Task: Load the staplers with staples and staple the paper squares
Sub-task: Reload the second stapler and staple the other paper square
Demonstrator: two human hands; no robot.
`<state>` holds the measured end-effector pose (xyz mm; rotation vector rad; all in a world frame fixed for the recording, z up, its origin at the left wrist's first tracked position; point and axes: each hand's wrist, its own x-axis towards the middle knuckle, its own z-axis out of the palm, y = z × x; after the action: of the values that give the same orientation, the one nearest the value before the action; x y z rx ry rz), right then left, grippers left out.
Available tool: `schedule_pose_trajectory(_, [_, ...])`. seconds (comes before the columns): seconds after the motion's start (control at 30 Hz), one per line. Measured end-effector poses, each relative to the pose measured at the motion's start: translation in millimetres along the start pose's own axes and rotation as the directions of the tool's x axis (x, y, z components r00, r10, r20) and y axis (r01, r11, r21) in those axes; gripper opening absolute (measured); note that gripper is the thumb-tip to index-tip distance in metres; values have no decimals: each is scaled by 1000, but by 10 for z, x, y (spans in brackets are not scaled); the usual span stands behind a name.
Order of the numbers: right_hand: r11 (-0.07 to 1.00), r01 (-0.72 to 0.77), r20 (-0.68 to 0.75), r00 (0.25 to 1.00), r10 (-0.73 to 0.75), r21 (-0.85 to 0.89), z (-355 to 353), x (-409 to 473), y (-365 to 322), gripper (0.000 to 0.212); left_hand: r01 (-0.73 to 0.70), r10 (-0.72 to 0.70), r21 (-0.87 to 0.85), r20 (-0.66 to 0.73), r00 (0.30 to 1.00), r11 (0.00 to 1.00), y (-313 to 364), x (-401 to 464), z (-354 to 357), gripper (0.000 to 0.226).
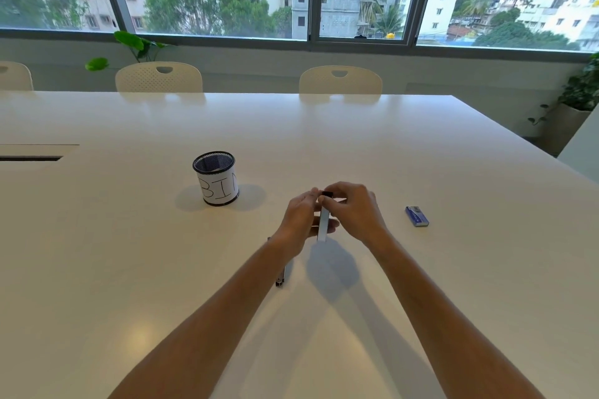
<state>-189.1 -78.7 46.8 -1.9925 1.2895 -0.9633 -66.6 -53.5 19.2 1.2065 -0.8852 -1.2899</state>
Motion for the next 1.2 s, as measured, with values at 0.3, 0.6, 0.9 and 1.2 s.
schedule_pose_trajectory(0.3, [983,77,-190,976,-108,-167,181,-40,-6,23,7,-12,-42,-105,994,999,8,20,35,27])
schedule_pose_trajectory(0.6, [945,114,-243,950,-193,-308,276,-50,-65,25,-84,81,-3,-253,964,996,2,73,38,24])
schedule_pose_trajectory(0.9, [936,184,-329,901,-283,-300,250,-132,-138,13,51,-138,-185,-492,859,981,16,238,79,24])
schedule_pose_trajectory(1.2, [929,149,-239,942,-237,-338,176,-285,-71,14,-22,-178,-378,-484,857,926,187,310,-70,23])
